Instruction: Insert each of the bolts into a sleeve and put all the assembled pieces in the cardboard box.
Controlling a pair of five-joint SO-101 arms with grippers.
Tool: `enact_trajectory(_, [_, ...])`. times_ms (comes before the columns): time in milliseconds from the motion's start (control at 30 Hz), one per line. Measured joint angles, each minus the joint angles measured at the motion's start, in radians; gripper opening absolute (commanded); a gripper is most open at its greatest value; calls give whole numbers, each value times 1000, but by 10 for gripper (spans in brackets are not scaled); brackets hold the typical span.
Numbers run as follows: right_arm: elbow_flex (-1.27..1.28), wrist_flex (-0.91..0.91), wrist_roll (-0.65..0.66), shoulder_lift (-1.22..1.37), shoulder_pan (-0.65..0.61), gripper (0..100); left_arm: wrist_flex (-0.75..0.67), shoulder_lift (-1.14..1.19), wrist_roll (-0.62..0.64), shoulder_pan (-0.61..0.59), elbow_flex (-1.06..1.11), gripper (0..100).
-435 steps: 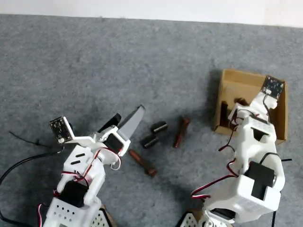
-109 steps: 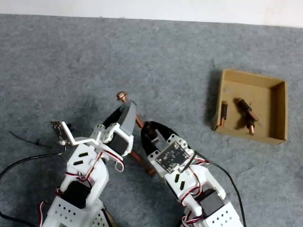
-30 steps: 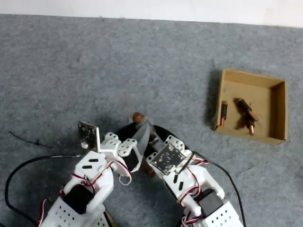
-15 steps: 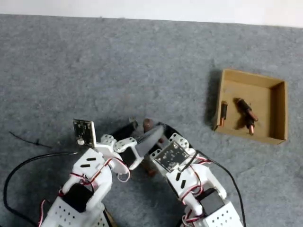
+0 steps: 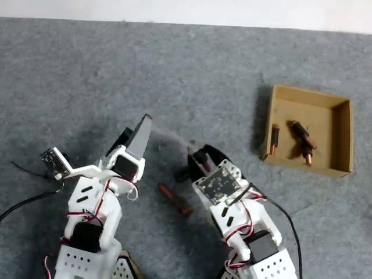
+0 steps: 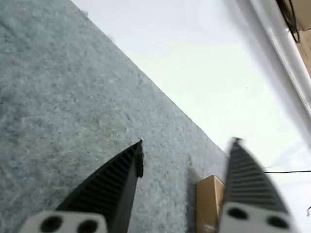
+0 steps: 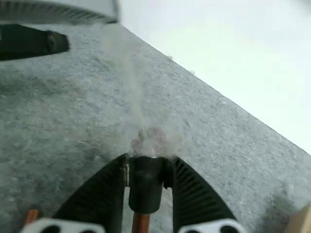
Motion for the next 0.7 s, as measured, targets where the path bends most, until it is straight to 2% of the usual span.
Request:
enact_trajectory(133, [0,-37,-25,0,114,5,-2,0,-80,-5,0,1])
enact_trajectory(267, [0,-101,-163,0,307,5,-2,0,-133,-8,2,6])
enact_trajectory(400, [0,-114,-193,0,465,5,-2,0,-140,-8,3,5])
enact_trajectory(567, [-2,-120,-199,0,560,5,-2,0,-140,-8,3,5])
enact_trajectory(700, [-17,-120,-199,20,582,5,-2,0,-140,-8,3,5])
